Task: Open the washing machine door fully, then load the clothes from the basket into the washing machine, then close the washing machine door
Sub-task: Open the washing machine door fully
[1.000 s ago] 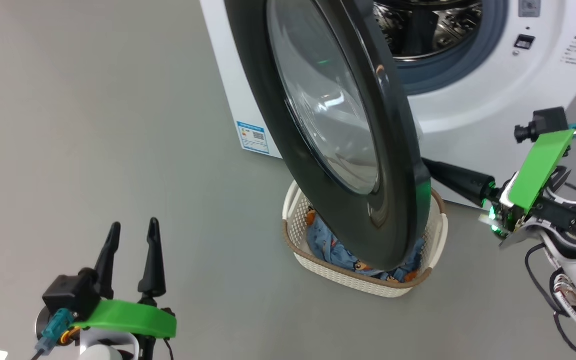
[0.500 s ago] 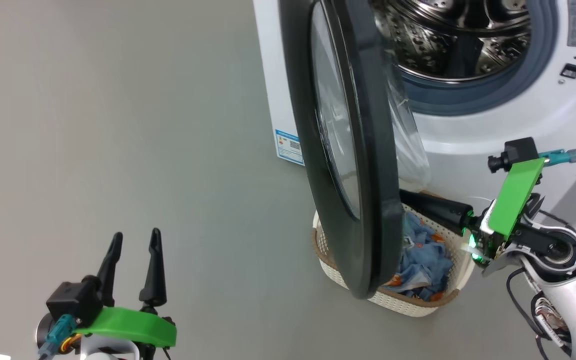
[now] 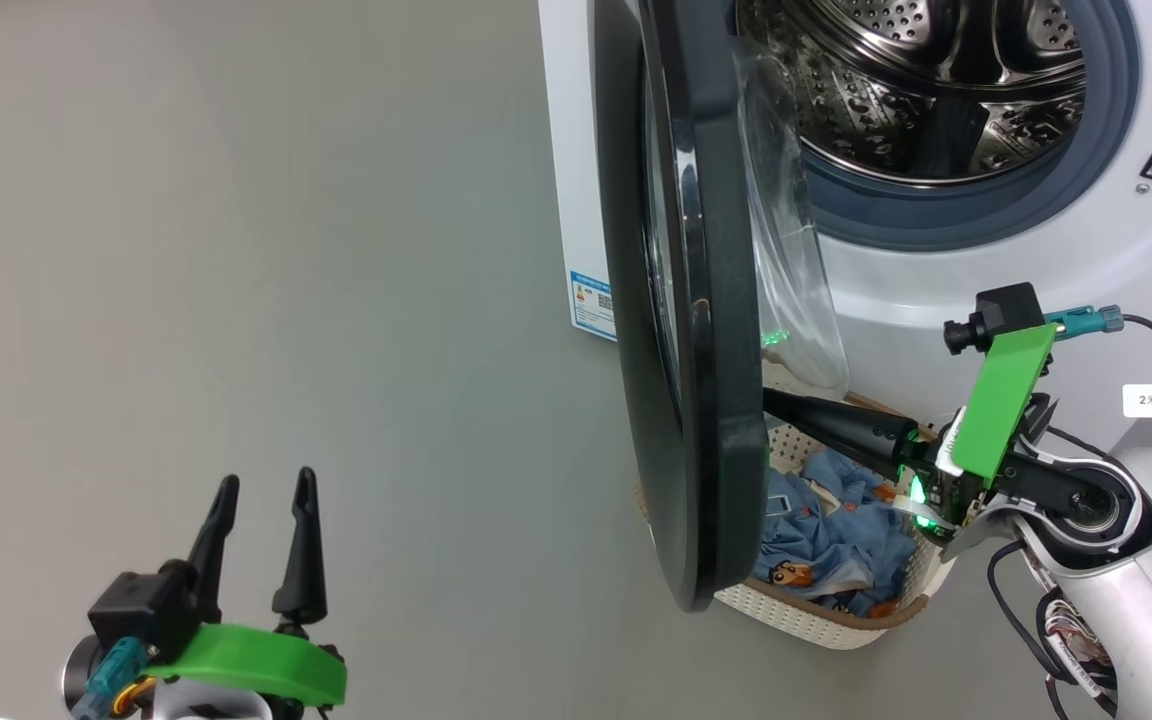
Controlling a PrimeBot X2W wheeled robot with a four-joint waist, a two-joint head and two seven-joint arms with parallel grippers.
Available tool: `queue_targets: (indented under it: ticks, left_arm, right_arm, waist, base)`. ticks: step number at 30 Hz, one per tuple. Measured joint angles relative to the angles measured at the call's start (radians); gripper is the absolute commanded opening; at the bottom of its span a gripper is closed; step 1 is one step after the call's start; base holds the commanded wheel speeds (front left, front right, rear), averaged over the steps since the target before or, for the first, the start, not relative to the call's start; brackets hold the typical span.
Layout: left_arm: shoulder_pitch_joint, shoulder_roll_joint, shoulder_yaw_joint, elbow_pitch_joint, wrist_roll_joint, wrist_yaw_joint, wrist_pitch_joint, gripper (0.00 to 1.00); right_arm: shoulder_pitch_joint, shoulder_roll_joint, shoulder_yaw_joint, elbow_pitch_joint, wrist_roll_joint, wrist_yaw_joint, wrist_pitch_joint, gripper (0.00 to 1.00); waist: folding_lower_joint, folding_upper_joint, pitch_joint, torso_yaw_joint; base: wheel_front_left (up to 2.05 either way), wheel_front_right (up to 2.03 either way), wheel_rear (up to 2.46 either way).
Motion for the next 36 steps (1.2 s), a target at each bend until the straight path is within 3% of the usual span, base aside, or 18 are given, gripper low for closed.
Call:
queue_targets:
  ticks: [14,15,17,20,21,22,23,30,36]
  left_arm:
    - [0.000,0.006,-0.007,-0.007,-0.010,0.012,0.000,1.00]
    - [0.000,0.007,-0.007,-0.007,-0.010,0.012,0.000,1.00]
    - [0.000,0.009,-0.007,-0.007,-0.010,0.012,0.000,1.00]
    - [0.000,0.015,-0.009,-0.007,-0.010,0.012,0.000,1.00]
    - [0.000,0.016,-0.010,-0.007,-0.010,0.012,0.000,1.00]
    - [0.000,0.018,-0.011,-0.009,-0.010,0.012,0.000,1.00]
    - [0.000,0.022,-0.013,-0.010,-0.010,0.012,0.000,1.00]
    - [0.001,0.030,-0.021,-0.022,-0.010,0.017,0.001,1.00]
    - [0.018,0.031,-0.024,-0.033,-0.010,0.025,0.002,1.00]
  right_arm:
    - [0.000,0.021,-0.026,-0.004,-0.021,0.000,0.007,0.00]
    - [0.000,0.021,-0.030,-0.006,-0.026,0.000,0.006,0.03]
    - [0.000,0.021,-0.037,-0.013,-0.028,0.000,0.003,0.30]
    - [0.000,0.021,-0.043,-0.029,-0.033,0.000,0.003,0.47]
    - [0.000,0.022,-0.046,-0.034,-0.034,0.000,0.002,0.75]
    - [0.001,0.023,-0.049,-0.041,-0.035,0.000,0.001,0.96]
    - [0.002,0.024,-0.052,-0.047,-0.037,0.000,-0.004,1.00]
    - [0.038,0.025,-0.061,-0.082,-0.063,0.000,-0.028,1.00]
    - [0.044,0.021,-0.066,-0.130,-0.150,0.000,-0.121,1.00]
  waist:
    - [0.0000,0.0000,-0.002,-0.036]
    - [0.0000,0.0000,-0.003,-0.040]
    - [0.0000,0.0000,-0.005,-0.048]
    - [0.0000,0.0000,-0.009,-0.063]
    - [0.0000,0.0000,-0.010,-0.068]
    - [0.0000,0.0000,-0.012,-0.074]
    - [0.0000,0.0000,-0.014,-0.080]
    - [0.0000,0.0000,-0.027,-0.120]
    - [-0.0001,0.0000,-0.033,-0.168]
  base:
    - [0.00,0.00,0.00]
    - [0.00,0.00,0.00]
    - [0.00,0.00,0.00]
    - [0.00,0.00,0.00]
    - [0.00,0.00,0.00]
    - [0.00,0.00,0.00]
    - [0.00,0.00,0.00]
    - [0.00,0.00,0.00]
    - [0.00,0.00,0.00]
